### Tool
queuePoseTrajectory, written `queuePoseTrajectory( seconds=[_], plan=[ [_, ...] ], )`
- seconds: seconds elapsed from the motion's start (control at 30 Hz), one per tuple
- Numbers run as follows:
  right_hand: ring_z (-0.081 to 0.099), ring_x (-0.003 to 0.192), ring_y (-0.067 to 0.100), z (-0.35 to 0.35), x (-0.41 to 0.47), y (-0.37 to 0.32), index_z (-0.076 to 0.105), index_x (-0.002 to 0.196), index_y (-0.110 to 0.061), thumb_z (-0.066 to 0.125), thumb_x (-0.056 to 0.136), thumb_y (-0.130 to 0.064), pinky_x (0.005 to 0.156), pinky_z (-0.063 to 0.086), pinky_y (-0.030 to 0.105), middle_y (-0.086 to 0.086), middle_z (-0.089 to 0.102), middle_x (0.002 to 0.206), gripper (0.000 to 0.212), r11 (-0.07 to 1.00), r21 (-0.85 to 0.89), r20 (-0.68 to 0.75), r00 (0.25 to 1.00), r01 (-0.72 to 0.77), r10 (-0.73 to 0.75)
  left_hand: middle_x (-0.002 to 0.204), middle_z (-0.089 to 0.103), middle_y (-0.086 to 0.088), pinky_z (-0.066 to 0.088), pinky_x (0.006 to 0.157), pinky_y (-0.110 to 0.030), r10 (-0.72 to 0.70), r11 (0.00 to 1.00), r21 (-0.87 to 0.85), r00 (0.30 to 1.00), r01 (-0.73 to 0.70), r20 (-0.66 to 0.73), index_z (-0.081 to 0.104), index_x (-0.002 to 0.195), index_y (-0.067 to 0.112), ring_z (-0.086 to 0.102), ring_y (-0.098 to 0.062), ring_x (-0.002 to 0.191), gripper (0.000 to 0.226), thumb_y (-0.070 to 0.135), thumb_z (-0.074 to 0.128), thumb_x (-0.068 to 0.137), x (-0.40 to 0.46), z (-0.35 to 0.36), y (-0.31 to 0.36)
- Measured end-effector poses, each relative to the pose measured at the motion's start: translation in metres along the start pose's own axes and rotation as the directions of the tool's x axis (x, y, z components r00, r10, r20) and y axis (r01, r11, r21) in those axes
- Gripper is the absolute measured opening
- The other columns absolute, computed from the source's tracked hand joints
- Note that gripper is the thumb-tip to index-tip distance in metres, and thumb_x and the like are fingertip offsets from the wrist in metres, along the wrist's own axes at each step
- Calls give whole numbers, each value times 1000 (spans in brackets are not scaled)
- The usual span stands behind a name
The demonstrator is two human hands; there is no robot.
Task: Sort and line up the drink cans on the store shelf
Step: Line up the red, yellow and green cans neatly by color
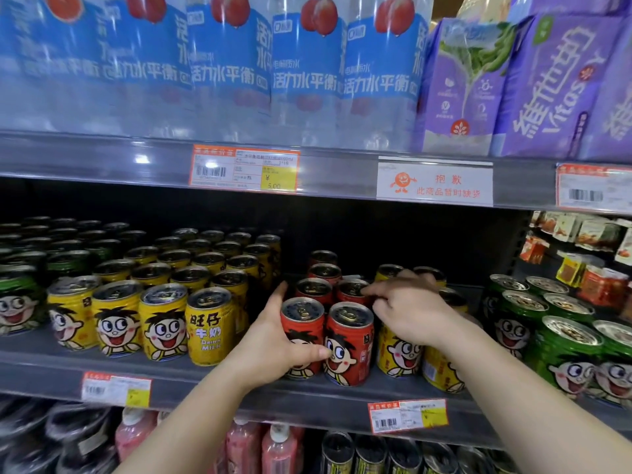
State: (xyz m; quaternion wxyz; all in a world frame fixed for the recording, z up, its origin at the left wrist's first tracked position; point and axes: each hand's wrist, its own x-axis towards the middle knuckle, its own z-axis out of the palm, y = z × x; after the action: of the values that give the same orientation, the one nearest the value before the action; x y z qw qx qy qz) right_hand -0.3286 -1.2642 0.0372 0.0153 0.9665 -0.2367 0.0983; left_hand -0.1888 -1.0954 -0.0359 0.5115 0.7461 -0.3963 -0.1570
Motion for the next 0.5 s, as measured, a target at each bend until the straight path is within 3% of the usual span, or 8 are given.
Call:
queuePoseTrajectory(
  seconds=[0.13,0.27,0.4,0.5],
  plan=[
    [31,131,20,-1,-4,-1,48,133,-37,32,95,-29,105,20,38,-2,51,138,42,1000,27,-11,1000,8,-7,142,42,7,41,101,-24,0,1000,13,1000,0,-13,-8,146,38,46,-6,123,138,52,88,49,0,6,-2],
    [30,131,21,-5,-10,-3,48,133,-38,32,96,-27,106,20,36,2,49,137,42,997,73,-15,1000,7,-6,148,33,4,39,107,-40,13,998,58,998,-10,-67,-11,140,49,39,-11,131,142,77,77,33,0,12,0],
    [31,129,20,-3,-10,-2,49,131,-42,30,96,-27,105,20,36,4,50,135,42,993,120,-23,1000,1,2,149,27,4,40,107,-39,17,996,83,997,-11,-69,-8,143,45,37,-12,132,140,80,73,35,-1,13,2],
    [29,132,21,2,-7,-2,46,132,-43,27,96,-29,106,19,38,0,50,138,43,997,83,-18,1000,0,1,149,19,5,36,108,-32,47,988,148,998,-40,-45,5,147,39,32,-13,133,129,73,73,44,-4,4,5]
  ],
)
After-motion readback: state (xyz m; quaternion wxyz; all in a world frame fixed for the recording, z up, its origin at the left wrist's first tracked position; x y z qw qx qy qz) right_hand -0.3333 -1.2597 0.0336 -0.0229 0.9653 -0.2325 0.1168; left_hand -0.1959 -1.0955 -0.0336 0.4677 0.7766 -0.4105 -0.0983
